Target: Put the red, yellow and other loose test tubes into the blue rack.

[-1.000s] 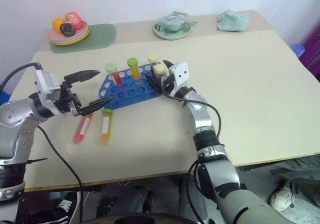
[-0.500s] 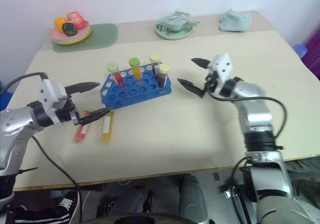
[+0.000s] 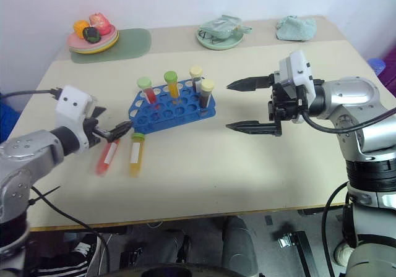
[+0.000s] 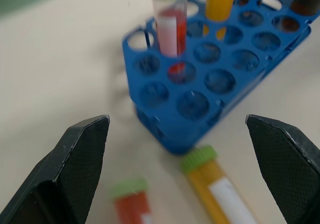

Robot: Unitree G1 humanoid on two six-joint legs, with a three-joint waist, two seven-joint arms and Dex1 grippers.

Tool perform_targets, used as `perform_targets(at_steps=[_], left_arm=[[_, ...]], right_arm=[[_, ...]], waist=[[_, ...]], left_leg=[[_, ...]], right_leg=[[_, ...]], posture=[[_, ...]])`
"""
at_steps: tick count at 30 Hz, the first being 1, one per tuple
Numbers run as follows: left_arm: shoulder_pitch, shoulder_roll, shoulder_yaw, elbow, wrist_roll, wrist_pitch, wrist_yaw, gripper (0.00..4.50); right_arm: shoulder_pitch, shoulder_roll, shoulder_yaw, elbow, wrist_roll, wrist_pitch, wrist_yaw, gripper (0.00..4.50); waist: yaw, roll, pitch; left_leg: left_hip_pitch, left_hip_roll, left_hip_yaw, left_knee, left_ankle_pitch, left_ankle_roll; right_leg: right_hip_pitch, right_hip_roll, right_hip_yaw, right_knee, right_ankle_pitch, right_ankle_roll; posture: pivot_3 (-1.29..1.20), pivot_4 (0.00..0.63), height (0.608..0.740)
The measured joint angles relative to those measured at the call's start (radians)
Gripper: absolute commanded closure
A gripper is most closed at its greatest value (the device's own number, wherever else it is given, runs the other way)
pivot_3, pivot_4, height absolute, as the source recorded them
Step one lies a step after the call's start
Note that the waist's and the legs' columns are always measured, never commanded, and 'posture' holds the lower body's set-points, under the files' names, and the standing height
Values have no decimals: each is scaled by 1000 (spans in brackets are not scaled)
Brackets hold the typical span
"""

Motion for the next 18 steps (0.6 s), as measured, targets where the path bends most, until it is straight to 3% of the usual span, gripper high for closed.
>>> perform_targets(at_steps=[3, 9, 18], left_arm=[[-43, -31, 7, -37, -5, 143, 51, 0], [-37, -40, 12, 22, -140, 174, 212, 0], [-129, -29, 38, 338, -646, 174, 641, 0]], right_arm=[[0, 7, 18, -3, 0, 4, 12, 74], [1, 28, 37, -2, -4, -5, 19, 74], [21, 46, 38, -31, -4, -6, -13, 74]], waist=[[2, 0, 0], [13, -1, 0], [21, -1, 0]], left_leg=[[0, 0, 0, 0, 0, 0], [0, 0, 0, 0, -1, -1], [0, 0, -1, 1, 0, -2]], right_leg=[[0, 0, 0, 0, 0, 0], [0, 0, 0, 0, 0, 0], [0, 0, 0, 1, 0, 0]], posture=[[0, 150, 740], [0, 150, 740], [0, 150, 740]])
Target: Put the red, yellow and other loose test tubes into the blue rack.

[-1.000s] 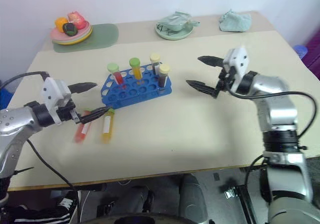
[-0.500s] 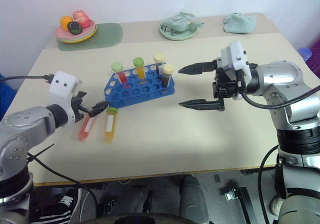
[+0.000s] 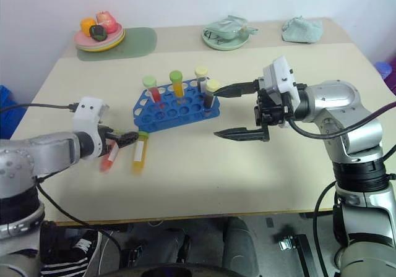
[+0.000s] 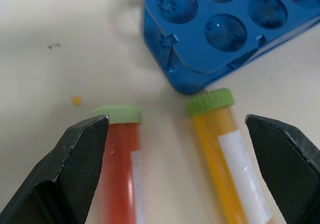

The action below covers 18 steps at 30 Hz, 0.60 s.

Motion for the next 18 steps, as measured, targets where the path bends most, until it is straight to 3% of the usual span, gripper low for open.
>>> perform_targets(at_steps=[4, 6, 10, 18], left_arm=[[-20, 17, -25, 92, -231, -12, 214, 0], [-6, 122, -116, 120, -432, -99, 361, 0], [38, 259, -242, 106, -706, -334, 565, 0], [95, 253, -319, 83, -758, -521, 679, 0]], right_arm=[[10, 0, 0, -24, 1, 1, -14, 74], [13, 0, 0, -28, 1, 3, -22, 74], [14, 1, 0, -28, -8, 0, -35, 74], [14, 20, 4, -27, -29, -12, -47, 74]], waist=[[-3, 0, 0], [-3, 0, 0], [0, 0, 0], [0, 0, 0]], left_leg=[[0, 0, 0, 0, 0, -1], [0, 1, 0, 0, 0, -2], [1, 0, 1, 0, -1, -2], [2, 0, 2, 0, 0, -2]], right_leg=[[-1, 0, 0, 1, 0, 0], [-2, 1, 1, 1, 0, 0], [0, 1, 2, 1, 0, 0], [0, 1, 2, 1, 0, 0]], posture=[[0, 150, 740], [0, 150, 740], [0, 150, 740], [0, 150, 740]])
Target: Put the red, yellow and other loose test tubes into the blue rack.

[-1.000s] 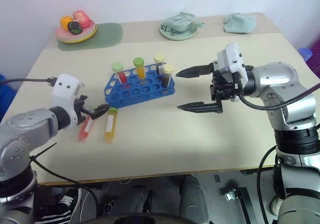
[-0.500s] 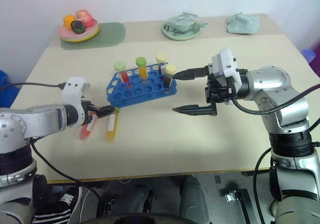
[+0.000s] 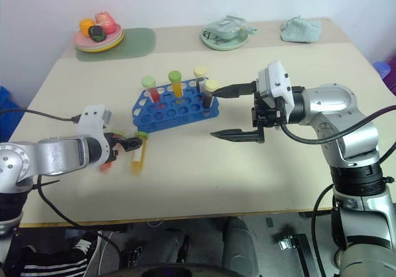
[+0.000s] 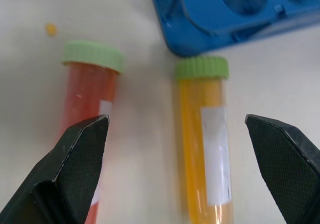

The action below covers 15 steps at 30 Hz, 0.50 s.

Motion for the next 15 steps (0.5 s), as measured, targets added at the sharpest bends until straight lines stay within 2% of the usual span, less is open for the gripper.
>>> perform_targets(at_steps=[8, 15], left_arm=[[-53, -95, -45, 56, -6, -3, 39, 0], [-73, -112, -53, 89, -6, 22, 54, 0]], right_arm=[[-5, 20, 13, 7, -12, -8, -9, 74], [-14, 23, 14, 8, -31, -15, -20, 74]], waist=[[0, 0, 0], [-1, 0, 0]], left_leg=[[0, 0, 0, 0, 0, 0], [0, 0, 0, 0, 0, 0]], right_leg=[[0, 0, 0, 0, 0, 0], [0, 0, 0, 0, 0, 0]], posture=[[0, 150, 740], [0, 150, 740]])
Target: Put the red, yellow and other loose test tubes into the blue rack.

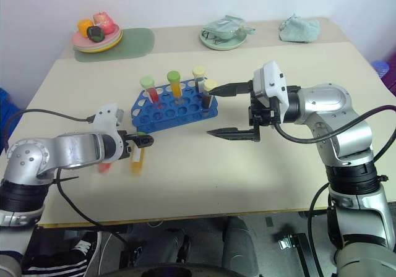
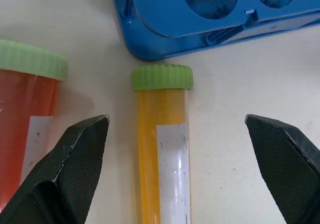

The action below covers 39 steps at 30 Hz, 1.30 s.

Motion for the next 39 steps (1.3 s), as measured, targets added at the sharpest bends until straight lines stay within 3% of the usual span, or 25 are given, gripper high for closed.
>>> perform_targets(at_steps=[2, 3, 5, 8, 22, 25, 26, 29, 33, 39], left_arm=[[1, 4, -1, 13, 0, 5, 2, 0], [1, 4, -2, 15, 0, 9, 2, 260], [8, 11, -3, 15, 0, 15, 3, 870], [29, 15, -3, 17, 0, 19, -3, 2300], [52, 12, 6, 13, -1, 21, -23, 2300], [51, 16, 6, 15, -1, 25, -32, 3110], [50, 16, 6, 16, -1, 26, -37, 3613], [39, 27, 0, 23, -1, 35, -41, 3755], [24, 88, -1, -9, -1, 6, -20, 3755], [1, 255, 30, -189, 42, -57, -44, 3755]], right_arm=[[0, 0, 0, 1, -4, 0, -3, 74], [0, 0, 0, 2, -6, -1, -3, 9], [0, 0, 0, 4, -9, -8, -4, 0], [0, 0, 0, 17, -17, -16, -4, 0], [-2, 4, 0, 41, -39, -47, -5, 0], [-2, 9, 0, 43, -46, -55, -5, 0], [-2, 9, 0, 43, -49, -60, -5, 0], [-2, 11, 0, 47, -55, -74, -5, 0], [-2, 14, 0, 62, -72, -90, -6, 0], [0, 15, 0, 62, -75, -92, -9, 0]], waist=[[0, 0, 0], [0, 0, 0], [0, 0, 0], [0, 0, 0], [0, 0, 0], [0, 0, 0], [0, 0, 0], [0, 0, 0], [0, 0, 0], [0, 0, 0]], left_leg=[[0, 0, 0, 0, 0, 0], [0, 0, 0, 0, 0, 0], [0, 0, 0, 0, 0, 0], [0, 0, 0, 0, 0, 0], [0, 0, 0, 0, 0, 0], [0, 0, 0, 0, 0, 0], [0, 0, 0, 0, 0, 0], [0, 0, 0, 0, 0, 0], [0, 0, 0, 0, 0, 0], [0, 0, 1, -1, 0, 0]], right_leg=[[0, 0, 0, 0, 0, 0], [0, 0, 0, 0, 0, 0], [0, 0, 0, 0, 0, 0], [0, 0, 0, 0, 0, 0], [0, 0, 0, 0, 0, 0], [0, 0, 0, 0, 0, 0], [0, 0, 0, 0, 0, 0], [0, 0, 0, 0, 0, 0], [0, 0, 0, 0, 0, 0], [0, 0, 1, -1, 0, 0]], posture=[[0, 150, 740], [0, 150, 740], [0, 150, 740], [0, 150, 740], [0, 150, 740], [0, 150, 740], [0, 150, 740], [0, 150, 740], [0, 150, 740], [0, 150, 740]])
